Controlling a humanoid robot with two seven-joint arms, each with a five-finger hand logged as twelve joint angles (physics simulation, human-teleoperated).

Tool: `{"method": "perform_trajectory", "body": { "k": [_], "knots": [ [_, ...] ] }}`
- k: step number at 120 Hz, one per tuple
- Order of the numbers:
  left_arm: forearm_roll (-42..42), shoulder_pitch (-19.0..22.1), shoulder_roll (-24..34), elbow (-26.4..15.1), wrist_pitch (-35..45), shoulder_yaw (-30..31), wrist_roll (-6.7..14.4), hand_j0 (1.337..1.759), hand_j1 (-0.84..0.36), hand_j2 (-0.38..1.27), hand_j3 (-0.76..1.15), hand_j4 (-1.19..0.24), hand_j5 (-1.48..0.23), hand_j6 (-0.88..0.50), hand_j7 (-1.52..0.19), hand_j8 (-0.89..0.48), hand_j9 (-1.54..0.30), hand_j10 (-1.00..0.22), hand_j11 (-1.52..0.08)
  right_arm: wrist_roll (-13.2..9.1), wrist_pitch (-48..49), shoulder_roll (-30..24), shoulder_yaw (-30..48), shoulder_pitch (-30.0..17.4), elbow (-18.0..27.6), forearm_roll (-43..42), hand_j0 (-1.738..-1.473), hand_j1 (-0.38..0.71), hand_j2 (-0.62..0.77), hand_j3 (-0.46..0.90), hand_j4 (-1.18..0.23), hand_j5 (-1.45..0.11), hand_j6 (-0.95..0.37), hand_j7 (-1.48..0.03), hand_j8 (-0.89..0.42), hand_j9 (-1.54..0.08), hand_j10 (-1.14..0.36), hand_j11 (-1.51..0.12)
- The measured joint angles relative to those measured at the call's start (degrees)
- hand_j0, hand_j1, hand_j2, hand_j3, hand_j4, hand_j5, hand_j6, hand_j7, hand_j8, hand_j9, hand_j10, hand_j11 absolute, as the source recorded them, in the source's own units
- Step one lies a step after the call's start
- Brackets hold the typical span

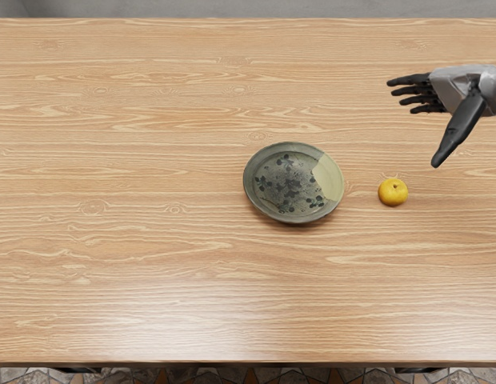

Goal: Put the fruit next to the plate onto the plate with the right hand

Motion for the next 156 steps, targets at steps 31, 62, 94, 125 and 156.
{"method": "perform_trajectory", "body": {
  "k": [31,62,94,125,156],
  "knots": [
    [0.0,0.0,0.0,0.0,0.0,0.0,0.0,1.658,0.32,0.0,0.0,-0.02,-0.03,-0.02,-0.03,-0.02,-0.03,-0.02,-0.03,0.3,-11.0,-0.2,-0.6,-3.4,9.4,-7.6,-1.658,-0.35,0.0,0.0,0.0,0.0,-0.01,0.0,0.0,0.0,0.0,0.0],
    [0.0,0.0,0.0,0.0,0.0,0.0,0.0,1.658,0.32,0.0,0.0,-0.02,-0.03,-0.02,-0.03,-0.02,-0.03,-0.02,-0.03,1.4,-22.7,-0.5,-0.7,-8.6,15.5,-13.7,-1.658,-0.3,-0.01,0.0,-0.04,-0.05,-0.04,-0.05,-0.04,-0.05,-0.04,-0.05],
    [0.0,0.0,0.0,0.0,0.0,0.0,0.0,1.658,0.32,0.0,0.0,-0.02,-0.03,-0.02,-0.03,-0.02,-0.03,-0.02,-0.03,3.0,-31.6,-0.6,-0.7,-13.8,19.4,-20.1,-1.658,-0.22,-0.02,0.0,-0.11,-0.14,-0.11,-0.14,-0.11,-0.14,-0.11,-0.14],
    [0.0,0.0,0.0,0.0,0.0,0.0,0.0,1.658,0.32,0.0,0.0,-0.02,-0.03,-0.02,-0.03,-0.02,-0.03,-0.02,-0.03,3.7,-37.4,-0.3,-0.8,-18.2,20.7,-23.1,-1.658,-0.15,-0.03,0.0,-0.17,-0.22,-0.17,-0.21,-0.17,-0.22,-0.17,-0.21],
    [0.0,0.0,0.0,0.0,0.0,0.0,0.0,1.658,0.32,0.0,0.0,-0.02,-0.03,-0.02,-0.03,-0.02,-0.03,-0.02,-0.03,5.2,-43.1,0.4,-1.1,-21.3,20.8,-26.1,-1.658,-0.11,-0.04,0.0,-0.2,-0.26,-0.21,-0.26,-0.21,-0.26,-0.2,-0.26]
  ]
}}
